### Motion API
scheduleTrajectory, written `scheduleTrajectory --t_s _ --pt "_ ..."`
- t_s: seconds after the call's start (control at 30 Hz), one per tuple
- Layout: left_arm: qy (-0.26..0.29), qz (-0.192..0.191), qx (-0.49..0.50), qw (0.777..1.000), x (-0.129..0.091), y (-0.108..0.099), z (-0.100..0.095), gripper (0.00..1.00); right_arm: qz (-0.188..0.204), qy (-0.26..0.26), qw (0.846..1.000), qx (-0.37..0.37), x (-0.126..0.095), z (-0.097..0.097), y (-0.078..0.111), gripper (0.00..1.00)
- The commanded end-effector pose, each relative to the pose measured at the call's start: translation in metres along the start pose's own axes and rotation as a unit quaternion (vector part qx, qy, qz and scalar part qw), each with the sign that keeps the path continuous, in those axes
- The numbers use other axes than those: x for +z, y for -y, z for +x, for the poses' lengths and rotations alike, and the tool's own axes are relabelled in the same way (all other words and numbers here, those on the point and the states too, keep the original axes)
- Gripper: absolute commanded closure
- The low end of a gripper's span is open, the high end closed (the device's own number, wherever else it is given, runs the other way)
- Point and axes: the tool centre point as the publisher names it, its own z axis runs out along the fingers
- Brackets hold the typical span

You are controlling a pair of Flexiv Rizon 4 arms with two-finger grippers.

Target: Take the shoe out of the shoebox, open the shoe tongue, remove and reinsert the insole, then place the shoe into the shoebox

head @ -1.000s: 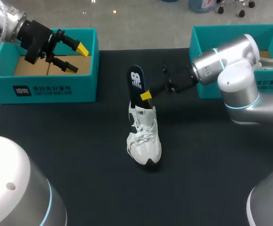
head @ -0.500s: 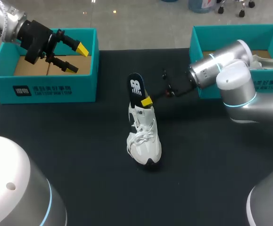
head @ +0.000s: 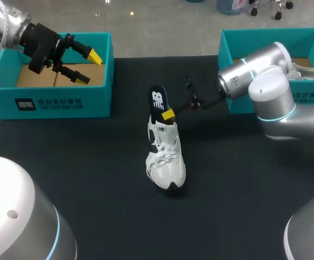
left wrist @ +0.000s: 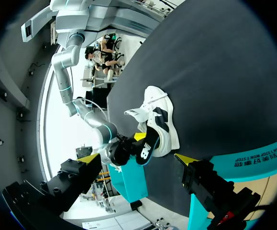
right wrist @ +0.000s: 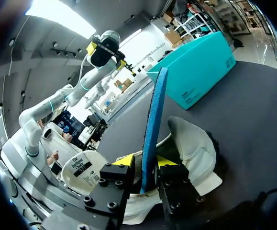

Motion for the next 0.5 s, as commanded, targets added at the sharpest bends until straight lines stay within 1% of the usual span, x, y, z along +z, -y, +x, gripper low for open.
scheduleTrajectory --t_s 0.03,0.07,0.1,0.33,0.5 --pt "-0.001 0.0 0.0 1.0 -0.001 0.0 0.0 0.0 0.012 0.0 1.0 0.011 0.002 -0.003 -0.005 0.85" --pt "-0.001 0.0 0.0 1.0 -0.001 0.0 0.0 0.0 0.014 0.001 1.0 0.014 0.003 -0.003 -0.005 0.94" --pt "-0.001 0.0 0.0 1.0 -0.001 0.0 0.0 0.0 0.017 -0.002 1.0 0.018 0.004 -0.004 -0.005 1.0" --pt "-0.001 0.0 0.0 1.0 -0.001 0.0 0.0 0.0 0.041 -0.011 0.997 0.06 0.005 -0.001 0.006 1.0" --pt "-0.001 0.0 0.0 1.0 -0.001 0.0 0.0 0.0 0.042 -0.008 0.996 0.077 0.004 0.0 0.018 1.0"
